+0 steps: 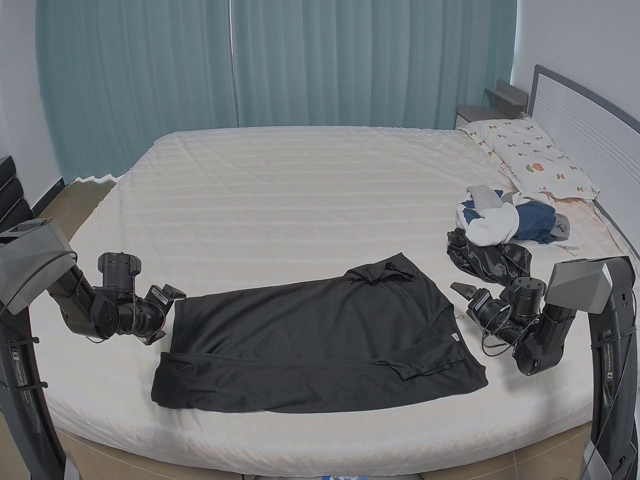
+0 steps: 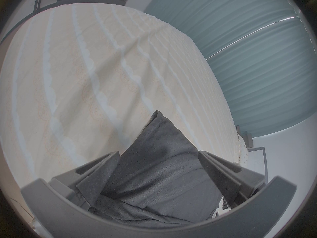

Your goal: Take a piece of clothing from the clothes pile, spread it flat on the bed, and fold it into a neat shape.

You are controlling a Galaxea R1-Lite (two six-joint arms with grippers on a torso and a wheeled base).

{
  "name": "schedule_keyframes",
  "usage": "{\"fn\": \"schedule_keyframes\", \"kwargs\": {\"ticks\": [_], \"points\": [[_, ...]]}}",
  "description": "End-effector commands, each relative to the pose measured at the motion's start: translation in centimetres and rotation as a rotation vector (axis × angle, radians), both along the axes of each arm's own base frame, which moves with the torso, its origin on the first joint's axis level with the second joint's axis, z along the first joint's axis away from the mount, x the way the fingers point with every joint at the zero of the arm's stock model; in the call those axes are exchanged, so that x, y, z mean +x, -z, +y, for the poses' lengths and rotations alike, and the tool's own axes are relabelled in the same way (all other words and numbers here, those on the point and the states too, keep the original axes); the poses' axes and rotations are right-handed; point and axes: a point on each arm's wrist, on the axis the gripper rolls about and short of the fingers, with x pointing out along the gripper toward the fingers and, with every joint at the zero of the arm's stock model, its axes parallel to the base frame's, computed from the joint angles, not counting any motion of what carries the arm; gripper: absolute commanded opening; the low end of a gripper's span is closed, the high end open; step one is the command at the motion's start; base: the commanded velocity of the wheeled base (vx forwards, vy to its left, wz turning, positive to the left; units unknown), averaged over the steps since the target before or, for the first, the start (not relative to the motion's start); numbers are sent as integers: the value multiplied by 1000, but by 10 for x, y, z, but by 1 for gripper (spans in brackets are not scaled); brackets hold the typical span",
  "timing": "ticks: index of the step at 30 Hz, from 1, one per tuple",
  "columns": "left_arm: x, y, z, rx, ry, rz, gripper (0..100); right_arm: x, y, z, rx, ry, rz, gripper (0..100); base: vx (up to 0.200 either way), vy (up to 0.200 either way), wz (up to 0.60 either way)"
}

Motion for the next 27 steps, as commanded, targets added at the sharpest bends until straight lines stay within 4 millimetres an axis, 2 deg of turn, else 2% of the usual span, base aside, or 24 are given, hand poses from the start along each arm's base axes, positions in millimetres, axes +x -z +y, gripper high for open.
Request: {"fn": "schedule_keyframes", "kwargs": {"ticks": [1, 20, 27], "points": [[0, 0, 0, 0, -1, -2, 100, 0, 1, 0, 0, -1, 1, 100, 0, 0, 0], [0, 2, 0, 3, 2, 2, 100, 0, 1, 1, -6, -5, 1, 100, 0, 0, 0], [0, 2, 0, 5, -1, 1, 100, 0, 2, 1, -6, -5, 2, 100, 171, 0, 0]]}}
